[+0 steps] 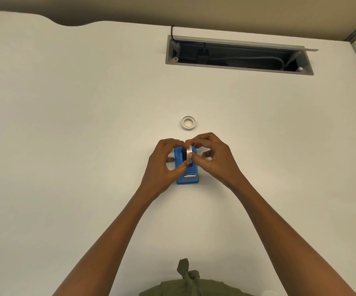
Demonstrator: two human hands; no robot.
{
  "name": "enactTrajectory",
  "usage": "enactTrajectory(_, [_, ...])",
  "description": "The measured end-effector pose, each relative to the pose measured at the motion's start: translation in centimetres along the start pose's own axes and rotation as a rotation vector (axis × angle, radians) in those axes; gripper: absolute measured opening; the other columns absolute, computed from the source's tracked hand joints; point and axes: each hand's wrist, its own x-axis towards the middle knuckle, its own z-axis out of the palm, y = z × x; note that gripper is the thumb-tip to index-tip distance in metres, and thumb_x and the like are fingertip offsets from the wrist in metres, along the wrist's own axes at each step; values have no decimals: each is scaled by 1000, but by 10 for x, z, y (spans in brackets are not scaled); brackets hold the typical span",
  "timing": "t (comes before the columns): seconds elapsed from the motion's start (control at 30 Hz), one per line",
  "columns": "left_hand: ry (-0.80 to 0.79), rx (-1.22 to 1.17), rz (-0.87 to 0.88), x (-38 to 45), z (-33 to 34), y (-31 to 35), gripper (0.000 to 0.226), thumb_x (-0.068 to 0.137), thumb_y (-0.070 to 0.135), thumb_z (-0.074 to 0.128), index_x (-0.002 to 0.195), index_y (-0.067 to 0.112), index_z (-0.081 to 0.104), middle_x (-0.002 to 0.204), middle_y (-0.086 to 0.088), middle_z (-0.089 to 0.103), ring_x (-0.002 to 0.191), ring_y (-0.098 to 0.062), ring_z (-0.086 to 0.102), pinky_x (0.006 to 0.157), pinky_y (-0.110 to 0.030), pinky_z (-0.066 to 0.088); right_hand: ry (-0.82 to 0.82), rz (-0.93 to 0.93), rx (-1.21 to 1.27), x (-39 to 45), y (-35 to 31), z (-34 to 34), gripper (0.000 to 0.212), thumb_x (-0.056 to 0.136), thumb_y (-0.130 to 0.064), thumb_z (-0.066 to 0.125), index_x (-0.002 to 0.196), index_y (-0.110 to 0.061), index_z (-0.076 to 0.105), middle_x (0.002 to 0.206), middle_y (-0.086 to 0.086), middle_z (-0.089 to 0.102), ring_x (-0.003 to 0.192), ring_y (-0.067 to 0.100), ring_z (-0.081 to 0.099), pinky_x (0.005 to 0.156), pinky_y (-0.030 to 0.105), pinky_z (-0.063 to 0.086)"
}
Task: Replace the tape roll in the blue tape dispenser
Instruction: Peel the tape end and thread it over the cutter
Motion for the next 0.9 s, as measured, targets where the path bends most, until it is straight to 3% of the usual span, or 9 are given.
enactTrajectory(0.13, [-5, -1, -3, 0, 0, 0, 38, 74, 30, 64, 110, 27, 54, 115, 6, 52, 102, -7, 54, 80, -13, 49, 18, 45, 23, 2, -1, 3, 27, 77, -10, 70, 101, -23, 69, 102, -7, 58, 89, -4, 56, 63, 11, 45])
enactTrajectory(0.37, [-7, -1, -12, 1, -2, -1, 42, 73, 27, 65, 105, 47, 46, 109, 21, 49, 102, 1, 53, 80, -14, 49, 42, 157, 94, 9, -4, 7, 17, 76, -8, 69, 93, -12, 69, 103, 2, 61, 91, 13, 58, 70, 16, 45])
enactTrajectory(0.7, [-4, -5, -51, 1, -3, 2, 45, 74, 19, 70, 117, 16, 57, 117, 0, 54, 105, -11, 55, 85, -28, 54, 87, 247, 187, 13, -5, 10, 10, 80, -18, 71, 88, -12, 71, 103, 7, 67, 96, 21, 62, 85, 30, 50])
enactTrajectory(0.9, [11, -3, -58, 3, -4, 4, 34, 80, 16, 69, 113, 17, 60, 116, 1, 56, 105, -13, 56, 84, -27, 54, 52, 165, 240, -1, 0, 2, 25, 85, -19, 67, 110, -23, 66, 112, 0, 65, 96, 10, 62, 78, 28, 54])
